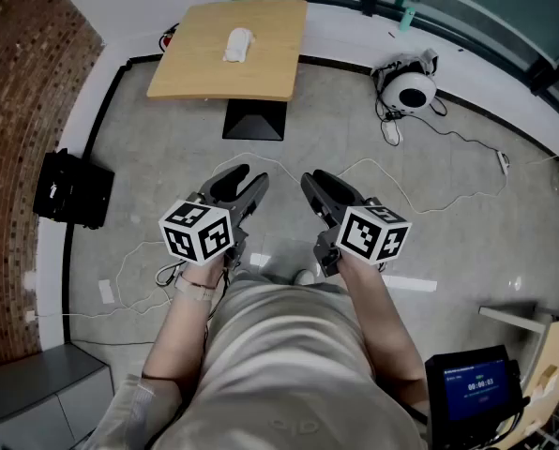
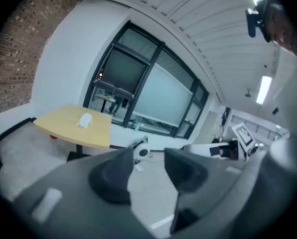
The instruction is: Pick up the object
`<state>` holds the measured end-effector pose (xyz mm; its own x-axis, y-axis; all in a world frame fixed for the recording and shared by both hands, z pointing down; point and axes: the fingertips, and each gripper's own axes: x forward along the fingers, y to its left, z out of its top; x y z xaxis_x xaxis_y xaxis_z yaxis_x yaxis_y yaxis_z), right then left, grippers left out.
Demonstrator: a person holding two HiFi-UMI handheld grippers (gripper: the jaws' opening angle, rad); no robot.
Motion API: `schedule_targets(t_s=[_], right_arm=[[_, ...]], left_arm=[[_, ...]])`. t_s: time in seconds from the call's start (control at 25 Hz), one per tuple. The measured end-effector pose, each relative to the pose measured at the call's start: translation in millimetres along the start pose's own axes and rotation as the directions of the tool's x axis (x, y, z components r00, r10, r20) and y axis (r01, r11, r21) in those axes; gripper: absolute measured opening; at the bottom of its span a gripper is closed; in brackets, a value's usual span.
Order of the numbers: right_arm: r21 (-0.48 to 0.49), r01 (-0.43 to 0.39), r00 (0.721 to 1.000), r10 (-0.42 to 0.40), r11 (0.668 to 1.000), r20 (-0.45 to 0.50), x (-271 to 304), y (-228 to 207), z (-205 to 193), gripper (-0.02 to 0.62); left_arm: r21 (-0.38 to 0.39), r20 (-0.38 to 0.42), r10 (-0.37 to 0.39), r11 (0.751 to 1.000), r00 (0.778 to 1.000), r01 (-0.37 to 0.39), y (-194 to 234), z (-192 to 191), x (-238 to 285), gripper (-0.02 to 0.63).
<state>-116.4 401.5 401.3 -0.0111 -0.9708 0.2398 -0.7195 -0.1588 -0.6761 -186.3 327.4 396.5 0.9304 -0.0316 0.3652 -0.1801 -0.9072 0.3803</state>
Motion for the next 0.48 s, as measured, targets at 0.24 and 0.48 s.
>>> schedule_targets(t_s=[0.24,0.48], right_arm=[[0.016,-0.017,1.0,0.018,1.0,-0.014,9,-8,1,0.098],[-0.002,-0.04,0.991,0.039,0.999,-0.127,100,-72,28,0.098]], left_arm=[[0.02,-0.015,0.059,0.998,0.998,-0.059,12,-3,-2,0.179],[-0.089,-0.007,0.125,0.988,0.992,-0.125,99,12,77,0.178]])
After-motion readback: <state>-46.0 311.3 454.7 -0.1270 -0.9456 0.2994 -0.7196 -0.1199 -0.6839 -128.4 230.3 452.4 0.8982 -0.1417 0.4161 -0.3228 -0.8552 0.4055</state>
